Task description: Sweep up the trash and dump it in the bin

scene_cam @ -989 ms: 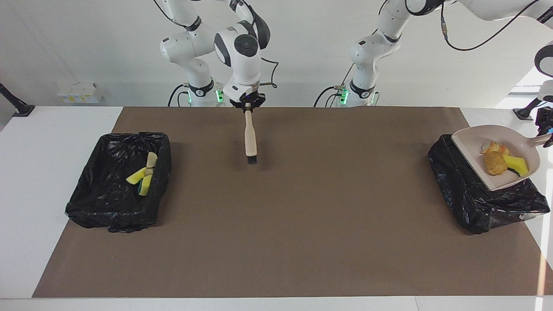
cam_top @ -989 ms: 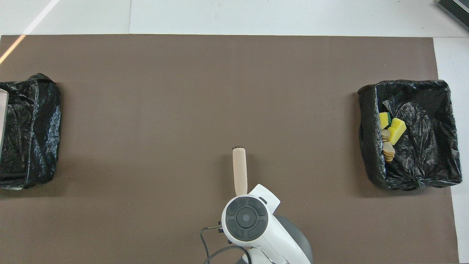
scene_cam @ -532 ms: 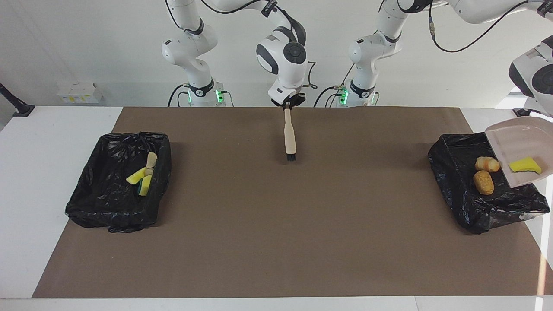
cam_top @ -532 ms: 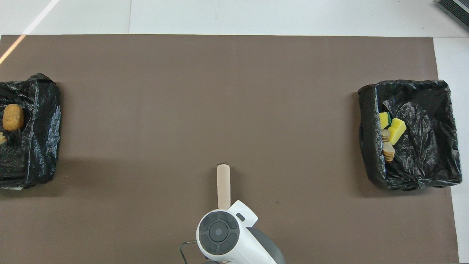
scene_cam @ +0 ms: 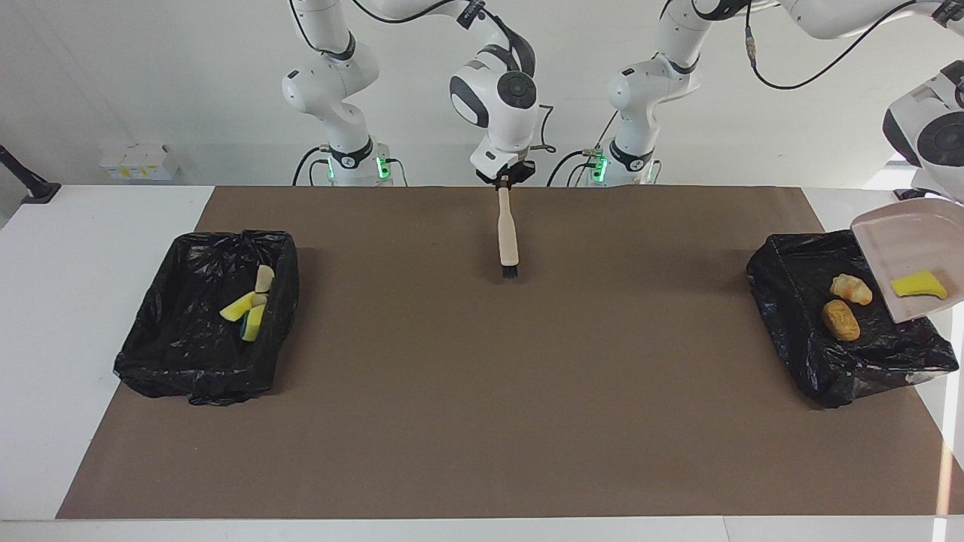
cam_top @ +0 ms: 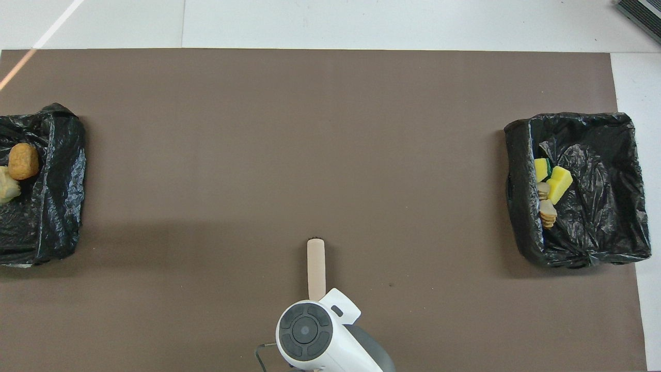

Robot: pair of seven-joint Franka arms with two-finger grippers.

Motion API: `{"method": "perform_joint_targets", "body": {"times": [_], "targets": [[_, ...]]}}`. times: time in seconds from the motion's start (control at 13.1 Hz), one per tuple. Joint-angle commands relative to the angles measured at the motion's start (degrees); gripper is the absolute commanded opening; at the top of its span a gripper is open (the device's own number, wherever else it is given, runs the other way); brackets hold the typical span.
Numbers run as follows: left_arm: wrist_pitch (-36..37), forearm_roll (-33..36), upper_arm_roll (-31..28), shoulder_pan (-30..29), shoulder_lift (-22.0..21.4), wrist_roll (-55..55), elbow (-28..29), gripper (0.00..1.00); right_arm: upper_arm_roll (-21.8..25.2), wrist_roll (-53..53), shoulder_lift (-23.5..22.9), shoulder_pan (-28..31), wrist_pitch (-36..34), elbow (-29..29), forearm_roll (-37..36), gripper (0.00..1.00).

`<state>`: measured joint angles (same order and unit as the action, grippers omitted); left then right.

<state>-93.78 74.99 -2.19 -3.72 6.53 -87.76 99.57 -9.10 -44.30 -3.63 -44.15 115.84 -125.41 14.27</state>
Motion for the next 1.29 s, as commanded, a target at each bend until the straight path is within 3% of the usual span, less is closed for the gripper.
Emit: {"method": "perform_joint_targets", "body": {"times": [0.0, 0.15, 0.23, 0.3, 0.61, 0.84, 0.99, 1.22], "targets": [[3.5, 1.7, -0.9, 2.8, -2.0, 1.9, 2.4, 0.00, 0.2, 0.2, 0.2, -0.3, 1.3, -0.8, 1.0, 0.00], [1.6, 1.9, -1.1, 1.1, -2.0, 2.2, 2.0, 0.00, 0.2, 0.2, -1.0, -0.3, 1.5, -0.7, 1.0, 0.00], [-1.0, 3.0, -1.1, -0.8, -2.0, 2.1, 2.0, 0.00, 0.3, 0.2, -1.3, -0.3, 1.1, -0.2, 1.0, 0.22], [-3.5, 3.0, -1.1, -1.7, -2.1, 1.8, 1.9, 0.00, 0.3, 0.3, -1.6, -0.1, 1.1, 0.2, 0.9, 0.99], [-4.7, -2.1, -0.4, -0.9, -3.7, 1.9, 0.9, 0.00, 1.0, -0.5, -1.9, 1.0, -0.5, 5.1, 0.3, 1.00], [-3.5, -14.7, 0.7, 0.4, -5.8, 2.3, -0.1, 0.00, 1.1, 0.3, 5.2, 8.9, -3.3, 5.3, -0.1, 1.00], [-3.4, -24.5, 0.7, 0.5, -7.7, 4.0, -0.2, 0.00, 1.2, 0.8, 9.9, 11.3, -5.9, 5.3, -8.1, 1.00], [0.2, -32.2, 3.4, 0.9, -9.2, 9.2, 0.0, 0.00, 1.6, 5.0, 14.8, 17.1, -8.2, 5.4, -19.2, 1.00]]}}
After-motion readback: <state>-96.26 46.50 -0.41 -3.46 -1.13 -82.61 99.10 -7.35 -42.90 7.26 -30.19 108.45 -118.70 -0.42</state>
